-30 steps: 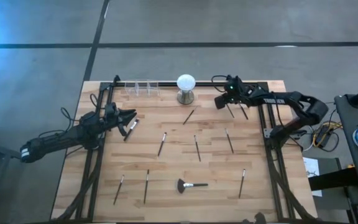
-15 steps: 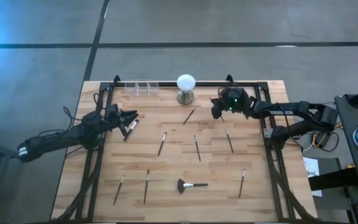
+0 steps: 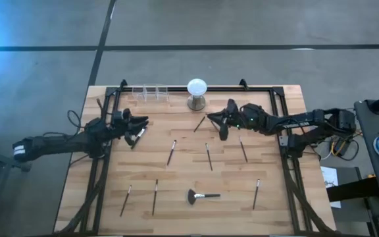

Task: Put items in baskets/containers
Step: Put the eyeshadow brush into the left section of the transparent organizer

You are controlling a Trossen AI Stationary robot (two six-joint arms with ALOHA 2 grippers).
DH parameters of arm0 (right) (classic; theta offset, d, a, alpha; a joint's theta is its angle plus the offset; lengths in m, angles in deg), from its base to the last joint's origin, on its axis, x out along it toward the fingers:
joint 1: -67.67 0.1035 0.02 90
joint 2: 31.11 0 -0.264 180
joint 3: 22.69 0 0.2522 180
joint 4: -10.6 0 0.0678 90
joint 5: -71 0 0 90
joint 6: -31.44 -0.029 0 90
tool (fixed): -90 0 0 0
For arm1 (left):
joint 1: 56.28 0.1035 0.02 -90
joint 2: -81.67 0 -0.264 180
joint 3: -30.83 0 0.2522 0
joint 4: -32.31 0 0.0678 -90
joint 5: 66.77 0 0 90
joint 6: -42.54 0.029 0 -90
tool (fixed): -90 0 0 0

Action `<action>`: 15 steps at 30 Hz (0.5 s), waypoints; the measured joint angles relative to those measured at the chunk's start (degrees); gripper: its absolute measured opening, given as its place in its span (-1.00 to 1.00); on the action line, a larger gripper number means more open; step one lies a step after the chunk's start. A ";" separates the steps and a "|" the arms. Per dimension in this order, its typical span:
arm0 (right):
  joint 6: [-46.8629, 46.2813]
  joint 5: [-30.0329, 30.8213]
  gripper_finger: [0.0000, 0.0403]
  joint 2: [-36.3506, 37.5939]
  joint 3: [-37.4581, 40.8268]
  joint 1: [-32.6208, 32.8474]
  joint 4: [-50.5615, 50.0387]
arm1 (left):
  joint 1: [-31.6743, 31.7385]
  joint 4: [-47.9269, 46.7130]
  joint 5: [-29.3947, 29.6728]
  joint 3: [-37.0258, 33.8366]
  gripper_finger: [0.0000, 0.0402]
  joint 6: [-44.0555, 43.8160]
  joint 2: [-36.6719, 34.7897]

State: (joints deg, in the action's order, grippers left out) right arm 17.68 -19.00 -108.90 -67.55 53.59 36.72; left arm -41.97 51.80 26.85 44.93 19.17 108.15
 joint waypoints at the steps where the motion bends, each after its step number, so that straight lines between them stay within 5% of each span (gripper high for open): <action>1: 0.30 -0.43 -0.91 -1.13 -0.65 0.59 1.86 | -0.58 1.45 0.00 0.00 -0.33 0.30 1.22; 15: -0.69 -7.91 -0.91 -18.63 -14.25 2.88 18.77 | -5.90 10.50 0.02 8.58 -0.21 8.00 19.90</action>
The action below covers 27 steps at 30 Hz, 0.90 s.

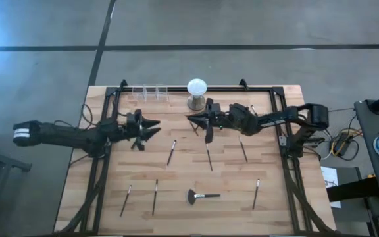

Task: Put items in baskets/containers
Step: Put the eyeshadow brush into the left section of the transparent organizer

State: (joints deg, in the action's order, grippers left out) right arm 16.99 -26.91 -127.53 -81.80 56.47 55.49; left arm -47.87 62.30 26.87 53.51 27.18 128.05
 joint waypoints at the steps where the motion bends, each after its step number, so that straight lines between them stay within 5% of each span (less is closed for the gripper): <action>1: -0.26 -0.32 -0.91 -1.18 -1.32 0.11 0.42 | 0.00 -0.23 0.03 0.59 -0.21 0.09 1.21; 11: -0.55 -2.82 -0.91 -6.94 -9.91 0.73 0.46 | -0.02 6.42 -2.74 7.16 -0.21 3.18 12.76; 27: 1.44 -4.17 -0.91 -7.34 -12.37 1.62 0.93 | 0.01 8.74 -4.24 17.03 -0.21 5.27 22.33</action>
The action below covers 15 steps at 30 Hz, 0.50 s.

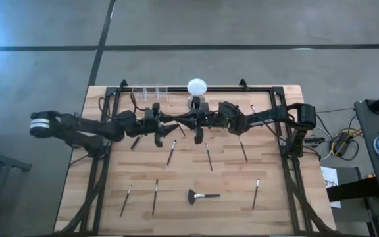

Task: Put items in baskets/containers
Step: Put the eyeshadow brush into the left section of the transparent organizer

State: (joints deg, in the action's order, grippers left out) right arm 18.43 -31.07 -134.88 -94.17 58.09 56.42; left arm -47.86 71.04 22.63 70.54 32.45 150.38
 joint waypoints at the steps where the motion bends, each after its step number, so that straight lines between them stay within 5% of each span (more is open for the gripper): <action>1: 0.03 -0.02 -0.91 0.00 0.00 0.00 0.28 | 0.04 -0.08 0.01 0.42 -0.21 -0.02 0.57; 7: 0.21 0.00 -0.91 0.04 0.04 0.24 0.74 | 0.10 -0.01 -0.01 2.30 -0.30 0.10 2.41; 13: 0.42 0.10 -0.91 0.04 0.07 0.20 0.82 | 0.27 -1.08 -0.24 2.10 -0.87 1.53 0.89; 15: 1.40 0.34 -0.91 0.04 0.07 0.15 0.64 | 0.76 -2.95 -0.17 2.10 -0.93 1.65 -0.13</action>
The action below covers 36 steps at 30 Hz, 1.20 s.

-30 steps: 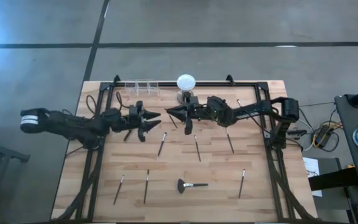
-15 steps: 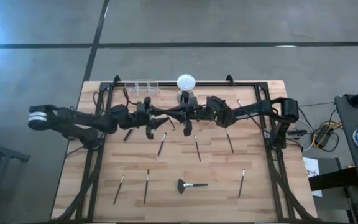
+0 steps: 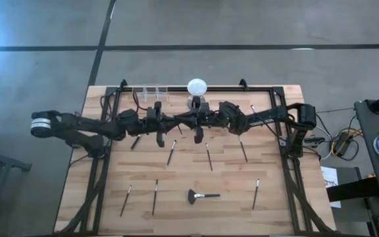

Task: Put items in baskets/containers
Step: Put the eyeshadow brush into the left section of the transparent organizer

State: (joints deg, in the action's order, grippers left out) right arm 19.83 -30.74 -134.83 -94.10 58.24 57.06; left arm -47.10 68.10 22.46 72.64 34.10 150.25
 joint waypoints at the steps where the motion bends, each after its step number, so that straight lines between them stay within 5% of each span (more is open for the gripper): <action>1: 0.35 0.12 -0.90 0.04 0.02 -0.02 -0.12 | 0.42 -1.26 0.02 -0.02 -0.93 0.01 -0.66; 11: 5.91 0.65 -0.56 5.92 0.70 -2.51 -13.44 | 11.78 -20.33 12.25 -0.07 -0.94 -2.86 -11.03; 17: 10.90 4.13 -0.70 9.02 2.39 -2.54 -20.40 | 27.67 -27.61 17.80 -0.11 -0.94 -7.42 -12.43; 25: 12.97 4.41 -0.95 10.32 4.33 -2.84 -20.26 | 43.51 -25.10 19.12 -0.11 -0.94 -10.71 -6.53; 36: 14.46 4.38 -0.96 10.27 4.52 -2.99 -20.67 | 45.60 -15.53 24.90 1.44 -0.94 -11.83 5.29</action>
State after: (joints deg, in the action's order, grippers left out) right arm 34.30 -26.35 -124.56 -89.58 55.25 36.39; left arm -1.50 52.57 47.36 74.08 22.27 155.54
